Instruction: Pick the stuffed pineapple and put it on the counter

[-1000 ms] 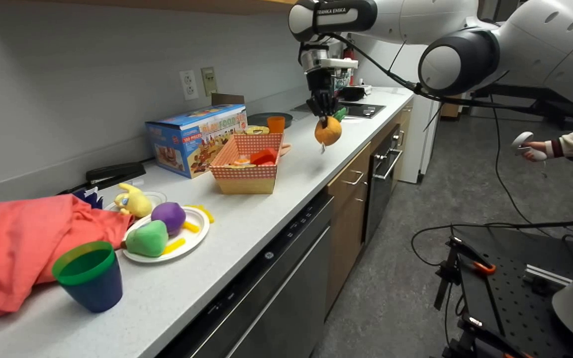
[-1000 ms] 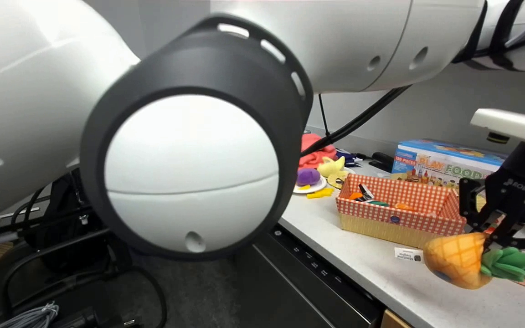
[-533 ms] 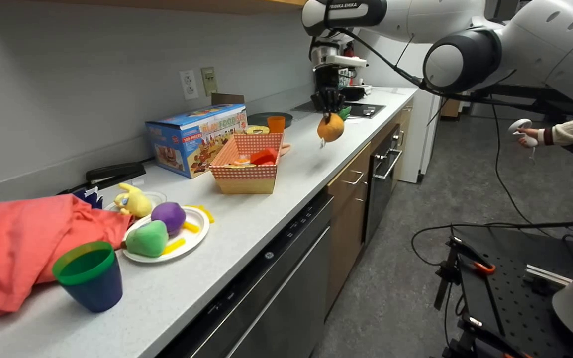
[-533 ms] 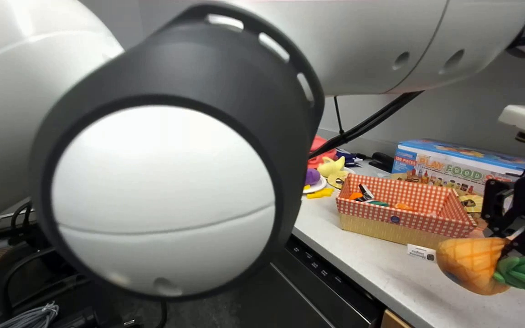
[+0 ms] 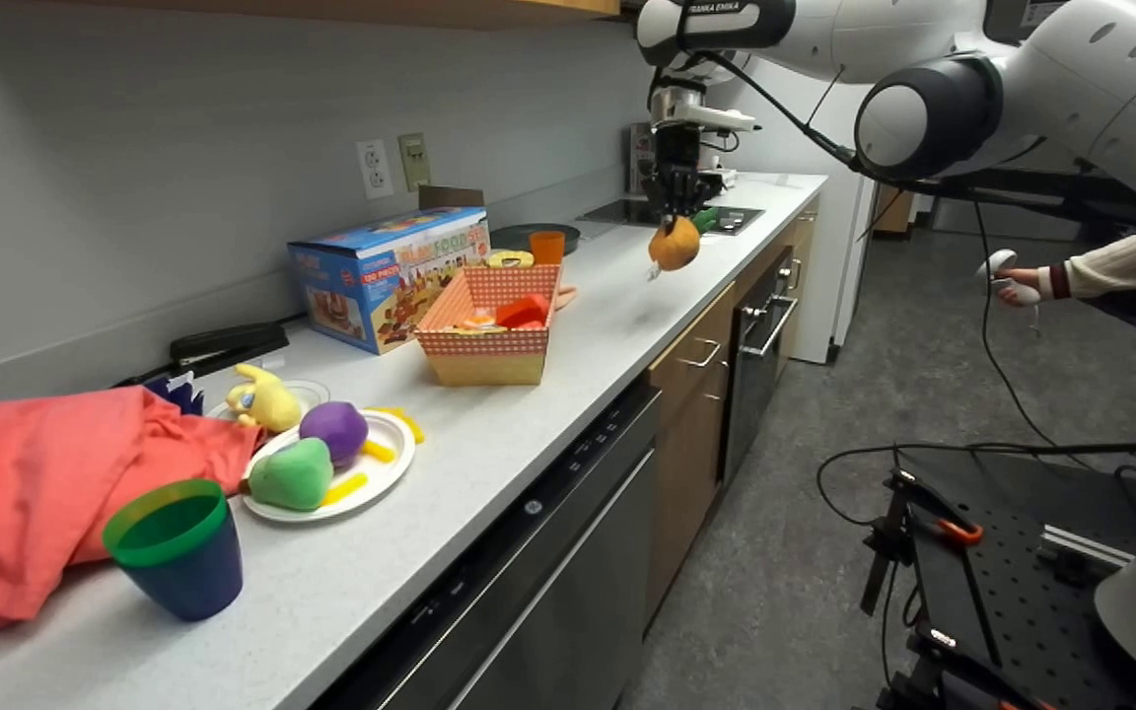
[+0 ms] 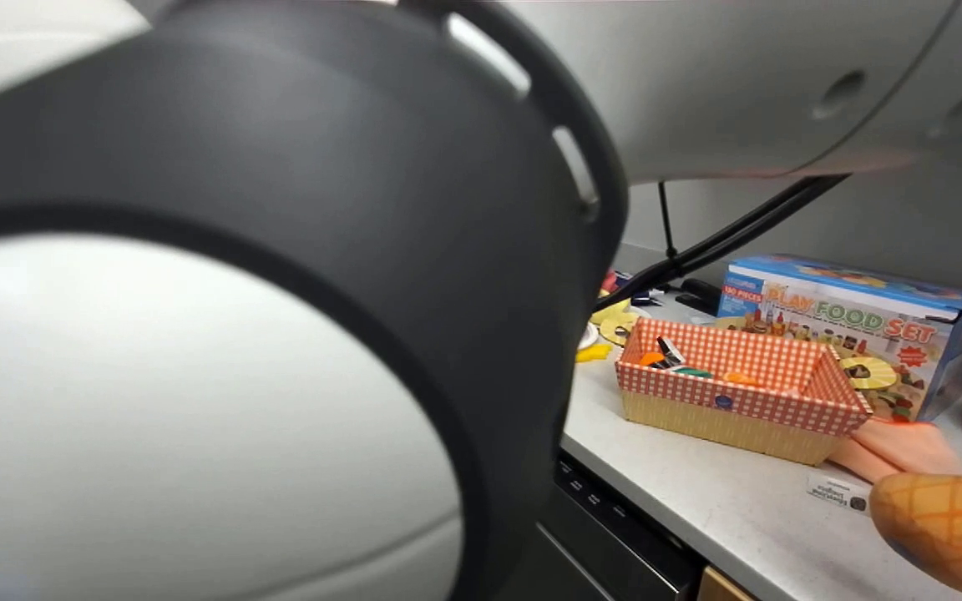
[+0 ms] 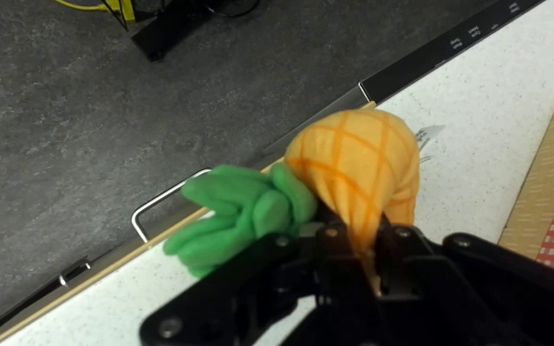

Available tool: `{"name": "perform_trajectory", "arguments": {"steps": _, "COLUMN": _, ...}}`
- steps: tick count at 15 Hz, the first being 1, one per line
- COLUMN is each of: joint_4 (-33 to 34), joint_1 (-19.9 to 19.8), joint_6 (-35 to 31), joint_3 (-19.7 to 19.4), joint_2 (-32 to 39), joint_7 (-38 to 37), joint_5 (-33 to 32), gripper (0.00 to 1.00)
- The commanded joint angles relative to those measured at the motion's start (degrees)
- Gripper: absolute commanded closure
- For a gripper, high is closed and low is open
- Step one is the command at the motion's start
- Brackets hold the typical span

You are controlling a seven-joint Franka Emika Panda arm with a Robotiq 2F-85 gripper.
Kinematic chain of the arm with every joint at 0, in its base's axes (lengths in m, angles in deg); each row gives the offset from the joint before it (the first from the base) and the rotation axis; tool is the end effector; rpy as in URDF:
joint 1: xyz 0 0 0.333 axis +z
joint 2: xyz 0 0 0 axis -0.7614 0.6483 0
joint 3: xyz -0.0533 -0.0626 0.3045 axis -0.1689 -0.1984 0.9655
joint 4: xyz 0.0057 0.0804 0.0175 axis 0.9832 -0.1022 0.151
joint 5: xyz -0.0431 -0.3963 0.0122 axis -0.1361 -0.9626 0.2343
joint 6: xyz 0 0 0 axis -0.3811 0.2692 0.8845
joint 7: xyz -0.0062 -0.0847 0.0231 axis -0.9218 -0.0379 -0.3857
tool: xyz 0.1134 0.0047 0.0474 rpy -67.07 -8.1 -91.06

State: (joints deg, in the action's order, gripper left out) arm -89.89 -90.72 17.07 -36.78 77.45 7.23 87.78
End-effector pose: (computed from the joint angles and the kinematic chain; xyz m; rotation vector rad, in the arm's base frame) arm 0.5801 -0.4719 0.3580 -2.6384 0.9549 0.3470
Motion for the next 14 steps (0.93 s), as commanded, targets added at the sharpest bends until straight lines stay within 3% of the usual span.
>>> {"name": "perform_trajectory", "arguments": {"steps": 1, "joint_4": 0.20, "joint_1": 2.80, "joint_6": 0.02, "joint_3": 1.46, "joint_2": -0.61, "joint_7": -1.09, "joint_5": -0.19, "gripper": 0.96}}
{"name": "perform_trajectory", "arguments": {"steps": 8, "joint_4": -0.24, "joint_1": 7.63, "joint_6": -1.44, "joint_3": 1.77, "joint_2": -3.47, "joint_7": -3.20, "joint_5": -0.09, "gripper": 0.96}}
{"name": "perform_trajectory", "arguments": {"steps": 14, "joint_4": 0.48, "joint_1": 9.70, "joint_6": -11.69, "joint_3": -2.44, "joint_2": -3.01, "joint_7": -4.04, "joint_5": -6.45, "gripper": 0.96}}
